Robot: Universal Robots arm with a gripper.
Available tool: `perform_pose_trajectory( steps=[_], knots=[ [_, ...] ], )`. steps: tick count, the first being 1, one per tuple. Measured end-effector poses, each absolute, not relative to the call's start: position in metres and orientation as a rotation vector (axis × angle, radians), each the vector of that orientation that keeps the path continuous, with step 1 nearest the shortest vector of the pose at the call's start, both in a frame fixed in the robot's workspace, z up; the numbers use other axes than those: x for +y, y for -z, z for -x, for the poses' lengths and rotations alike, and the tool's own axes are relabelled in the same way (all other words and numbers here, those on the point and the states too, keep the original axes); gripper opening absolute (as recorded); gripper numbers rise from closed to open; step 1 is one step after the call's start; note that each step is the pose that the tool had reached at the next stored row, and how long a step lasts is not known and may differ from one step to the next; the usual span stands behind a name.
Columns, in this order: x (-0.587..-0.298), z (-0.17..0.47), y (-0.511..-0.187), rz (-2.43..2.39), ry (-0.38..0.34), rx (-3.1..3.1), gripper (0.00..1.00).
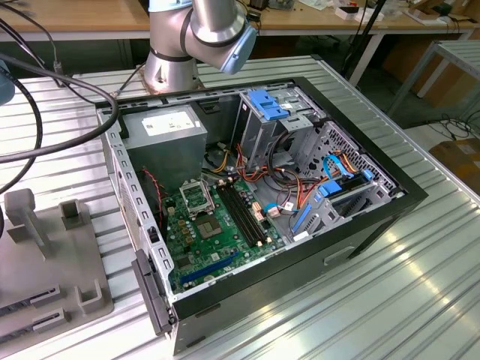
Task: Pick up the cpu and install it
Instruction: 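Pick up the cpu and move it towards the insertion slot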
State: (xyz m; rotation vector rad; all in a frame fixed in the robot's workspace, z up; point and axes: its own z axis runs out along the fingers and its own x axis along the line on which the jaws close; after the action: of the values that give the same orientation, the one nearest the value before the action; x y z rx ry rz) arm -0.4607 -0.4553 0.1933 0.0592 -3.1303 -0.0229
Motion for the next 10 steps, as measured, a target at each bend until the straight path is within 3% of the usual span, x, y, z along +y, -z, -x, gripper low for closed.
perform_pose_trajectory(
  steps=[10],
  knots=[
    [-0.4553,0.4607,-0.1937,-0.059,0.023,-3.130,0.47]
  ],
)
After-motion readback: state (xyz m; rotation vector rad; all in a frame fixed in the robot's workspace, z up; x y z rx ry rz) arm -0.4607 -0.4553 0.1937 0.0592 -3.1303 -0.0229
